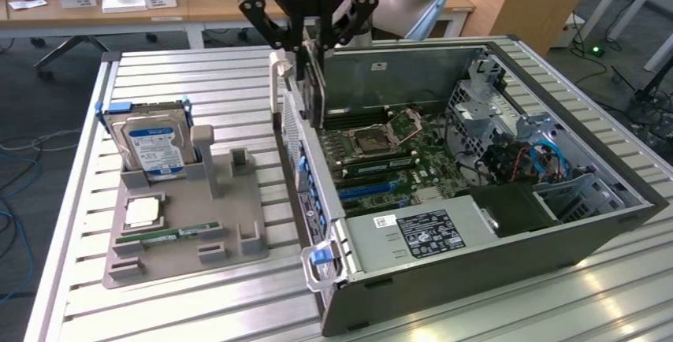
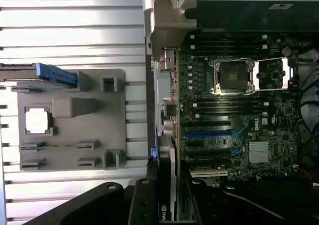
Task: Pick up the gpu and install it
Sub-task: 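Pick up the gpu and move the gpu toward the slot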
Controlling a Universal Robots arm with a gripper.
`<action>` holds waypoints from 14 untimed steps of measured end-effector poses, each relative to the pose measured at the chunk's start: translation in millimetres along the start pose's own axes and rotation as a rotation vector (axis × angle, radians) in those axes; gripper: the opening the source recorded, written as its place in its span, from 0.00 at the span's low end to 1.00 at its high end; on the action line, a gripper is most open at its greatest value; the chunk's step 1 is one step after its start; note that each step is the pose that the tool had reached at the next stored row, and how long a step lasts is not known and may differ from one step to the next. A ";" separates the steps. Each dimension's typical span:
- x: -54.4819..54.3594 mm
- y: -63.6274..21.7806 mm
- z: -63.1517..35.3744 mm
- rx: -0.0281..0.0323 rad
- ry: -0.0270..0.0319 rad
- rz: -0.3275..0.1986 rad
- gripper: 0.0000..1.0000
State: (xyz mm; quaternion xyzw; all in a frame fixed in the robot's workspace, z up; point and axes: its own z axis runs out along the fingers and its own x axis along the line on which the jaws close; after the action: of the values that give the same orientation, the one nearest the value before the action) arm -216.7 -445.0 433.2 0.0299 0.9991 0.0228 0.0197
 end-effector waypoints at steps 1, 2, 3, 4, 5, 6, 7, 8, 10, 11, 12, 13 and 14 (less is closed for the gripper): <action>-4.1 0.3 0.2 0.0000 -0.0001 0.000 0.27; -8.4 0.7 0.4 -0.0001 -0.0001 0.000 0.27; -12.7 1.0 0.6 -0.0002 -0.0001 0.000 0.27; -17.3 1.4 0.7 0.0000 0.0000 0.000 0.27; -21.5 1.7 0.9 -0.0001 0.0000 0.000 0.27; -25.7 2.1 1.1 0.0000 0.0000 0.000 0.27; -29.9 2.4 1.2 0.0000 0.0000 0.000 0.27; -34.2 2.8 1.5 -0.0001 0.0000 0.000 0.27; -42.3 3.5 1.8 -0.0001 -0.0001 0.000 0.27; -46.7 3.9 2.0 -0.0001 0.0000 0.000 0.27; -50.7 4.2 2.2 -0.0001 0.0000 0.000 0.27; -54.6 4.6 2.3 0.0000 0.0000 0.000 0.27; -58.3 4.9 2.5 0.0000 -0.0001 0.000 0.27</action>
State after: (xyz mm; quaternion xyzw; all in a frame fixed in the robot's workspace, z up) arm -158.2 -443.5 433.2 0.0299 0.9991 0.0228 0.0197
